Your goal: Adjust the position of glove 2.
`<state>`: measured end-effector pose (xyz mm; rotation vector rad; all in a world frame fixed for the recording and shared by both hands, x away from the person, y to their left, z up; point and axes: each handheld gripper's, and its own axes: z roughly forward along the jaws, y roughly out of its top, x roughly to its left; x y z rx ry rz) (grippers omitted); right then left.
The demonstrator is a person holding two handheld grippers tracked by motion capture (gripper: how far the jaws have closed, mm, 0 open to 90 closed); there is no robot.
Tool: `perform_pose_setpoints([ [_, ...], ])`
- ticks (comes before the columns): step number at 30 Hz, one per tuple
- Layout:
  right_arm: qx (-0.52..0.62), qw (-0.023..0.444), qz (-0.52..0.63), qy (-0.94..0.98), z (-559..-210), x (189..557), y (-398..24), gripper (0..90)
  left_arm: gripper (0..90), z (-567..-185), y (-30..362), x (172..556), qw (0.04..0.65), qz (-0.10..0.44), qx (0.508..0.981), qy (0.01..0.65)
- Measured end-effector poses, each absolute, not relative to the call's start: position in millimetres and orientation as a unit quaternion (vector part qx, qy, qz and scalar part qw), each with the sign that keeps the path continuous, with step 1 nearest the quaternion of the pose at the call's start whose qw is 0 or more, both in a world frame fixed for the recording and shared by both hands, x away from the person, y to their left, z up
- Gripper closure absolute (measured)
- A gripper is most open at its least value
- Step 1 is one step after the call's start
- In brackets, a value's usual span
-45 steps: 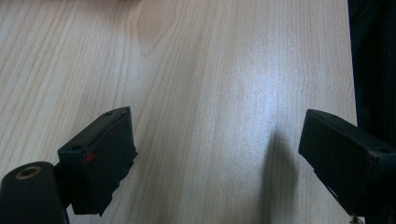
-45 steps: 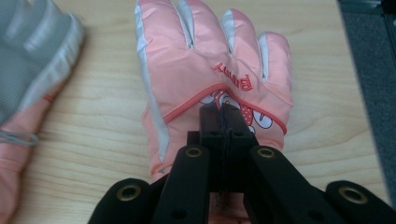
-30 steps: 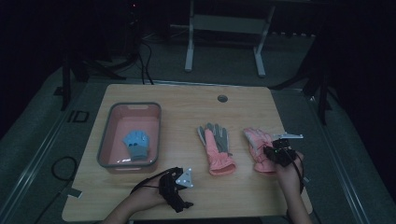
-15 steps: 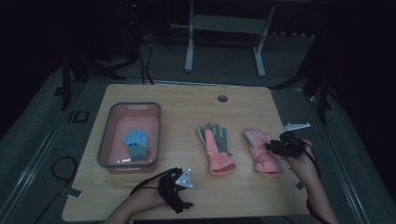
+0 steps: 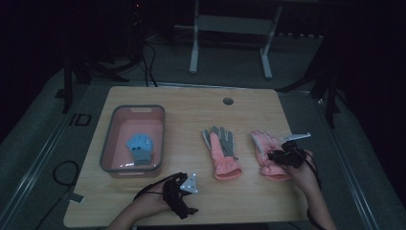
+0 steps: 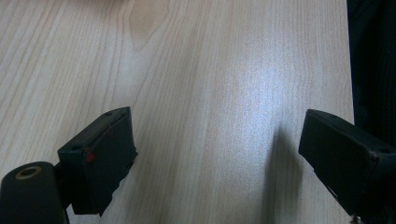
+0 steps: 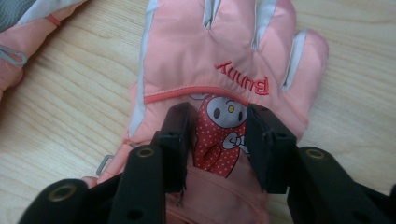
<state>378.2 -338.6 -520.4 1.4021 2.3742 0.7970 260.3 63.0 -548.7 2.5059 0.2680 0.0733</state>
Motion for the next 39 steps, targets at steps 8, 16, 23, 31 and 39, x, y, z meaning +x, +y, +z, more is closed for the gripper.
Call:
perform_pose_setpoints([
  [8, 0.498, 0.146, 0.29, 0.804, -522, 370, -333, 87.0, 10.8, -549, 63, 261, 0.304, 0.026, 0.947, 0.101],
  [16, 0.516, 0.149, 0.308, 0.785, -503, 363, -331, 89.2, 10.9, -550, 63, 261, 0.304, 0.024, 0.947, 0.102],
  [23, 0.508, 0.175, 0.325, 0.779, -459, 356, -309, 89.3, 10.8, -549, 64, 261, 0.305, 0.026, 0.946, 0.103],
  [31, 0.489, 0.188, 0.351, 0.776, -418, 353, -276, 89.2, 10.9, -547, 65, 262, 0.306, 0.028, 0.946, 0.1],
  [39, 0.469, 0.204, 0.353, 0.784, -400, 352, -225, 89.2, 10.9, -547, 65, 262, 0.308, 0.031, 0.945, 0.102],
])
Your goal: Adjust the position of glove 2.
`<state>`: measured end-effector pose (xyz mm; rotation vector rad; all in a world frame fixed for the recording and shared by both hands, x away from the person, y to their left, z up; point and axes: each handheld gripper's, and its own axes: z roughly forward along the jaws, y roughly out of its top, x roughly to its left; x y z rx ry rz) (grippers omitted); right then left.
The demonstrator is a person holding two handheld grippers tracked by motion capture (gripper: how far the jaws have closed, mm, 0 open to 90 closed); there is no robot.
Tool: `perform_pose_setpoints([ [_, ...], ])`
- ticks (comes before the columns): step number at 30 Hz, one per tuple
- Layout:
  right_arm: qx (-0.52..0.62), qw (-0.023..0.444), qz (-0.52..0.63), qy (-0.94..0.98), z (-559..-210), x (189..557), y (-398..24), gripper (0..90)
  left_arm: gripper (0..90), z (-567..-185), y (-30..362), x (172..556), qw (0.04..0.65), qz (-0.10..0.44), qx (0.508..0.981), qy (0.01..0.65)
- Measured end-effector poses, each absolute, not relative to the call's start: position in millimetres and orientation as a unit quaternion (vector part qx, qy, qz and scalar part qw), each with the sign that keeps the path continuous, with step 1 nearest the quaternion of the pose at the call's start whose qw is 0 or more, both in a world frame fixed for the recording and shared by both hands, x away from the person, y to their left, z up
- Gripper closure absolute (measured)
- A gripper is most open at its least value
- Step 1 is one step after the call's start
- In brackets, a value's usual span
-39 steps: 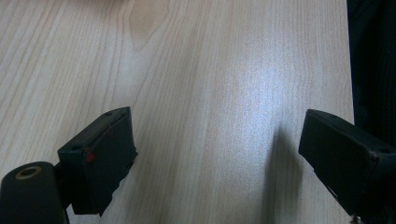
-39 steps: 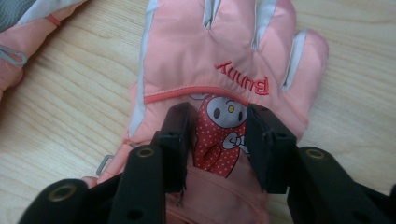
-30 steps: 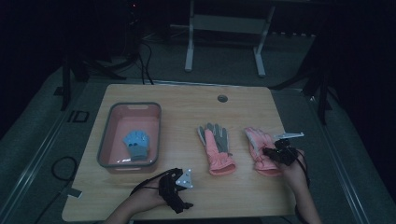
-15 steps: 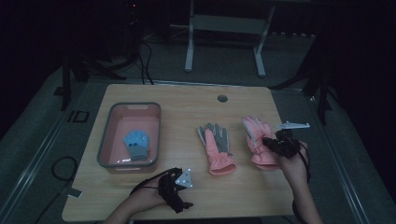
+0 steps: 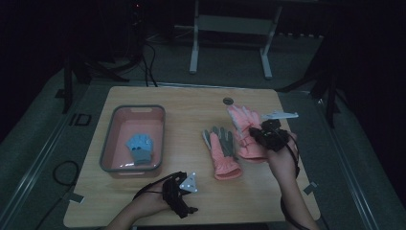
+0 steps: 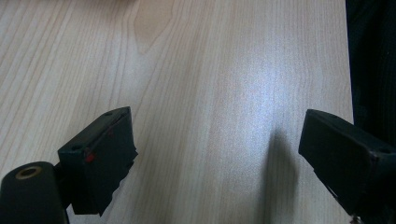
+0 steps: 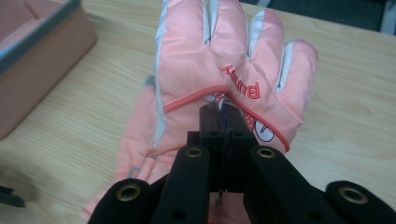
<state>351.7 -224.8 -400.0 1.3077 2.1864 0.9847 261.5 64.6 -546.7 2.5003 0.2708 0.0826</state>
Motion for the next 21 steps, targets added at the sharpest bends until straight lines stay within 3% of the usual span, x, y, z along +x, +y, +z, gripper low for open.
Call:
perform_pose_setpoints([
  [9, 0.46, 0.18, 0.361, 0.791, -415, 347, -180, 89.3, 10.8, -545, 66, 261, 0.312, 0.035, 0.944, 0.105],
  [21, 0.475, 0.17, 0.33, 0.798, -454, 348, -159, 89.2, 10.8, -545, 65, 261, 0.31, 0.035, 0.944, 0.103],
])
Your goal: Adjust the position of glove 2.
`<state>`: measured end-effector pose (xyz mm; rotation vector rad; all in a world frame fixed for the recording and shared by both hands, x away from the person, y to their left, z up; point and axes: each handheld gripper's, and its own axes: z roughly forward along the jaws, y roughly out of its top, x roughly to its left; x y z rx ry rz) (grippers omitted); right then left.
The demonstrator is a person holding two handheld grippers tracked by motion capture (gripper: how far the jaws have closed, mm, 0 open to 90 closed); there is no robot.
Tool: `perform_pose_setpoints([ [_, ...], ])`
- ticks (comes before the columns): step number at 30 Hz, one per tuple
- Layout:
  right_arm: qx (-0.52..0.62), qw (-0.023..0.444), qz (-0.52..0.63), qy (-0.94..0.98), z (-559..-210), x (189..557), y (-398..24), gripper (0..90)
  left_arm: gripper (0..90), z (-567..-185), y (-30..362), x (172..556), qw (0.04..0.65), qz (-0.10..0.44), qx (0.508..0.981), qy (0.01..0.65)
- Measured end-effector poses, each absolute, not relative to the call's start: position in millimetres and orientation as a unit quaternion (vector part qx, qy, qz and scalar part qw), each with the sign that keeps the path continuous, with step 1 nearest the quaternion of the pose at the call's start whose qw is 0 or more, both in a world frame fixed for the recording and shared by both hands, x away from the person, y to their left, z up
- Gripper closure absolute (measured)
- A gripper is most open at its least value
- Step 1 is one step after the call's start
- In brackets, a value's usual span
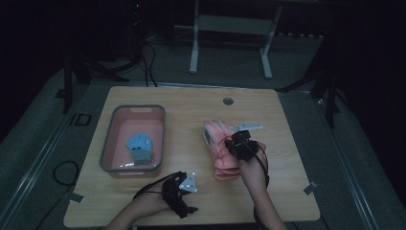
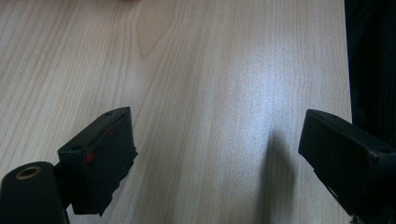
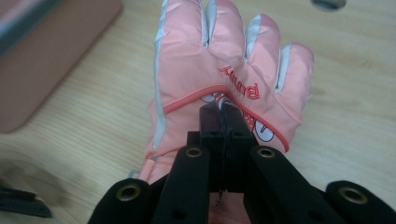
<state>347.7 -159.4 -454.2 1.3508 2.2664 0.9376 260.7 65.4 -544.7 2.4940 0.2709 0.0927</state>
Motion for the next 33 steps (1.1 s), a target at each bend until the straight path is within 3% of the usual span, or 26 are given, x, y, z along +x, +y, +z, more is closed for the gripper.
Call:
perform_pose_setpoints([
  [8, 0.491, 0.139, 0.323, 0.797, -490, 354, -152, 86.8, 10.9, -546, 64, 260, 0.311, 0.03, 0.944, 0.105],
  [15, 0.49, 0.135, 0.329, 0.796, -494, 355, -154, 82.4, 10.8, -546, 64, 261, 0.309, 0.031, 0.945, 0.107],
  [22, 0.465, 0.123, 0.347, 0.805, -479, 353, -162, 67.5, 10.8, -546, 63, 262, 0.313, 0.024, 0.943, 0.114],
  [29, 0.443, 0.13, 0.365, 0.808, -464, 353, -176, 42.6, 10.9, -546, 63, 262, 0.311, 0.023, 0.943, 0.115],
  [33, 0.426, 0.111, 0.381, 0.813, -458, 354, -186, 25.0, 10.9, -545, 63, 262, 0.311, 0.025, 0.943, 0.121],
])
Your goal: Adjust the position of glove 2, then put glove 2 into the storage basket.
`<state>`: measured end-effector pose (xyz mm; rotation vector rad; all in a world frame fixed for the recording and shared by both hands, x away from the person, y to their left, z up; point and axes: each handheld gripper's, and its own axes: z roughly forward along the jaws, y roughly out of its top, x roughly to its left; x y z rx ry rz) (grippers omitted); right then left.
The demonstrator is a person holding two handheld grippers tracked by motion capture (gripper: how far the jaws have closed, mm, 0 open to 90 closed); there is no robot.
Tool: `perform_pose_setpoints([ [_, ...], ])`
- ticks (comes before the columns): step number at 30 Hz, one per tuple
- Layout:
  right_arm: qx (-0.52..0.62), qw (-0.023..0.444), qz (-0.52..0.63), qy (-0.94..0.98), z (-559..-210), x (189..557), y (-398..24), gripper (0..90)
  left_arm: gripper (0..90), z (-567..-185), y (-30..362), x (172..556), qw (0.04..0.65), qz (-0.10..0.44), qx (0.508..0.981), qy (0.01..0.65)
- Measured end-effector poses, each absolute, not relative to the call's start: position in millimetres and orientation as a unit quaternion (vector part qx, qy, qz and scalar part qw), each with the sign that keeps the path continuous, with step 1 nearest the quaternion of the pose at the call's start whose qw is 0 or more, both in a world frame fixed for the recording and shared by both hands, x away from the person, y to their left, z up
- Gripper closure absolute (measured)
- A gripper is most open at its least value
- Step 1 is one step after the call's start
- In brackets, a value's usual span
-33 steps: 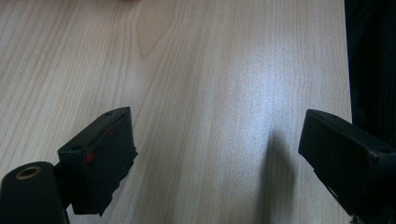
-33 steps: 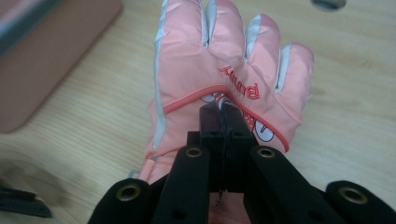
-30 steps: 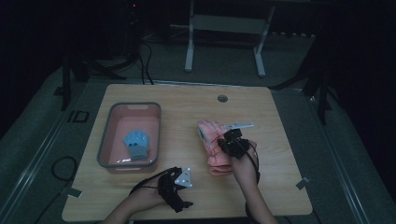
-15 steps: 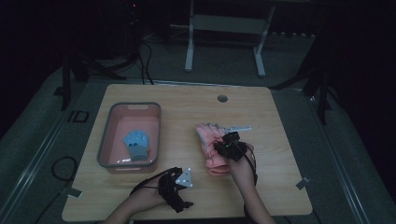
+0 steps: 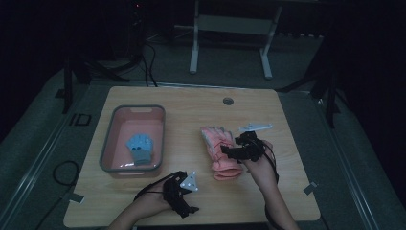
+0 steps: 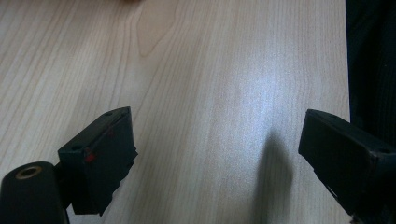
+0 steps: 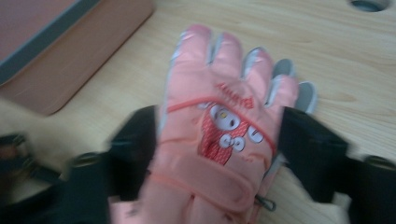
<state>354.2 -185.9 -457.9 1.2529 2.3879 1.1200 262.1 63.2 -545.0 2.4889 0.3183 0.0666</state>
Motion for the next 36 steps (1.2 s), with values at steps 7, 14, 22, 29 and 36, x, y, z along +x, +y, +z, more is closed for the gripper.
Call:
perform_pose_setpoints([
  [7, 0.388, 0.088, 0.401, 0.825, -451, 356, -206, 14.3, 10.9, -542, 66, 264, 0.314, 0.011, 0.939, 0.142],
  [14, 0.337, 0.136, 0.406, 0.839, -452, 356, -224, 13.8, 10.9, -536, 68, 266, 0.308, 0.029, 0.933, 0.185],
  [22, 0.337, 0.128, 0.414, 0.836, -457, 355, -239, 12.7, 11.1, -510, 66, 269, 0.328, 0.057, 0.914, 0.232],
  [29, 0.347, 0.11, 0.42, 0.831, -458, 355, -246, 10.9, 11.5, -481, 55, 280, 0.36, 0.106, 0.892, 0.253],
  [36, 0.354, 0.127, 0.403, 0.834, -456, 363, -248, 50.6, 18.2, -461, 37, 303, 0.366, 0.13, 0.881, 0.272],
])
